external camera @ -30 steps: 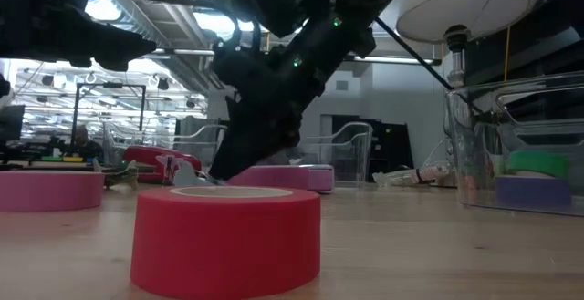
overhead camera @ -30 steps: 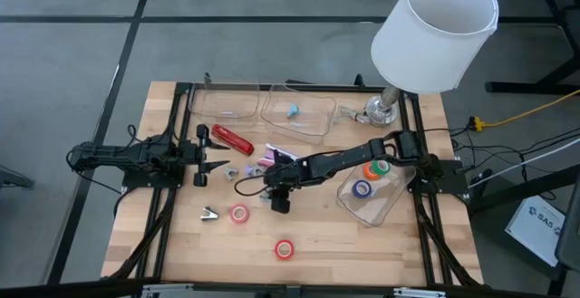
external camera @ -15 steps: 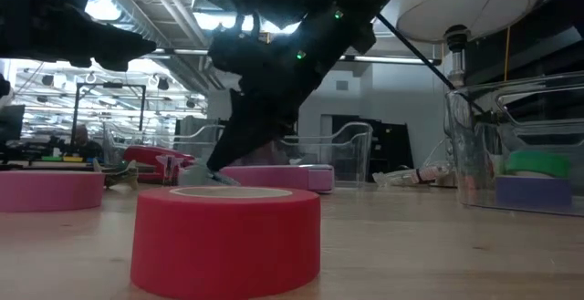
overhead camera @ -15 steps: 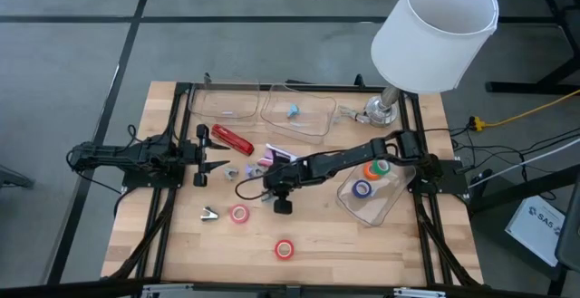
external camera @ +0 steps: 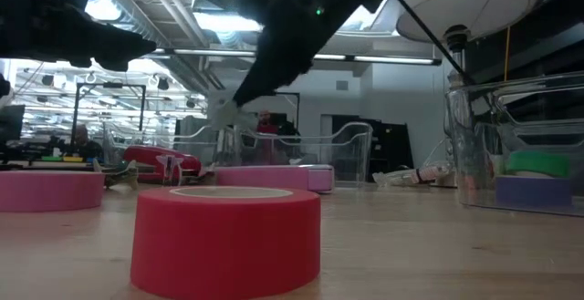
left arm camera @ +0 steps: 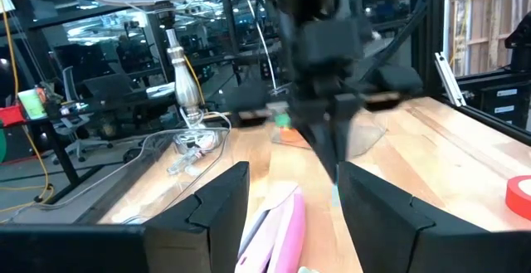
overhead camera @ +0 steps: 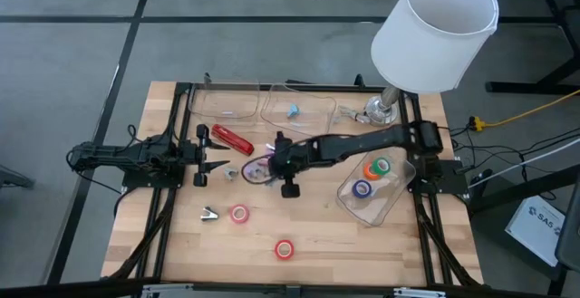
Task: Pick and place Stapler, Stapler remover, tape
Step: Put the blue staple remover into the top right transparent bin
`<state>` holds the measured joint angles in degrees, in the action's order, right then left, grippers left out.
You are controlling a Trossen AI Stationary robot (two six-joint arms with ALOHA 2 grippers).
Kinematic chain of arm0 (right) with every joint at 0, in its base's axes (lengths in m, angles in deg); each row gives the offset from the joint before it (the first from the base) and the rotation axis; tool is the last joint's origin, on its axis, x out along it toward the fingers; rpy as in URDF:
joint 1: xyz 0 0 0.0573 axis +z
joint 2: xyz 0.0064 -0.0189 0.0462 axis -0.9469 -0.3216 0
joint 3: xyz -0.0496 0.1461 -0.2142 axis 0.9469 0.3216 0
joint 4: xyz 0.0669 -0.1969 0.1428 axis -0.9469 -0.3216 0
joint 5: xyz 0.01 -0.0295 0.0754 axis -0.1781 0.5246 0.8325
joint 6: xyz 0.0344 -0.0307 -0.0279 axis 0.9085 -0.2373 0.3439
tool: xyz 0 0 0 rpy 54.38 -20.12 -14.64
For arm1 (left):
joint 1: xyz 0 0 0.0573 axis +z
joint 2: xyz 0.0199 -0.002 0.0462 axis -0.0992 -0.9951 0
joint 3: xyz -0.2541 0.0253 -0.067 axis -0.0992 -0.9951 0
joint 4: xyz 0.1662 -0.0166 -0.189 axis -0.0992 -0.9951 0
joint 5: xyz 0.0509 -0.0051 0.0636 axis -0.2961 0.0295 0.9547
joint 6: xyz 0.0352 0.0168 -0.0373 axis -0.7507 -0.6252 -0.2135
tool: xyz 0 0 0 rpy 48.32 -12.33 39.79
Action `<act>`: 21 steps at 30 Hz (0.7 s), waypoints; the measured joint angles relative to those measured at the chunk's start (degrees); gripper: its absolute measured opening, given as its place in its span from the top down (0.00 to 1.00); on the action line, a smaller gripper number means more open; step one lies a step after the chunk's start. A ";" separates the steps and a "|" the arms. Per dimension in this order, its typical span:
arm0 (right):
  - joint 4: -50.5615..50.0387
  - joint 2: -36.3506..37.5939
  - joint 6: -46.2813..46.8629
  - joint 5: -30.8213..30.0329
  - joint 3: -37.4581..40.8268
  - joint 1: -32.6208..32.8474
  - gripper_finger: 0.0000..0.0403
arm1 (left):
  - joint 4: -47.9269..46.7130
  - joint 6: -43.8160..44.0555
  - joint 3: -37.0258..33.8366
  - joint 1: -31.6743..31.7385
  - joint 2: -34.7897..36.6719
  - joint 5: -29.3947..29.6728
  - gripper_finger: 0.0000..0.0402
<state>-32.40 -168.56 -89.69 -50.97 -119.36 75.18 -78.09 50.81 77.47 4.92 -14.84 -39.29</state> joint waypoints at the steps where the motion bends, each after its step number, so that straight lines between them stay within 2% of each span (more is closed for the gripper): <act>1: -0.29 0.76 -0.96 -0.01 0.00 -0.46 1.00 | -0.02 0.00 -0.01 0.01 0.00 0.00 0.55; 13: -3.84 8.02 -10.53 0.04 0.00 -9.94 1.00 | 0.00 0.00 0.01 -0.01 0.00 0.00 0.55; 21: -3.89 8.64 -11.15 0.89 0.79 -17.41 1.00 | 0.00 0.00 0.00 -0.01 0.00 0.00 0.55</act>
<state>-36.28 -159.92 -100.84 -50.08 -118.57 57.77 -78.09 50.81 77.47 4.92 -14.84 -39.29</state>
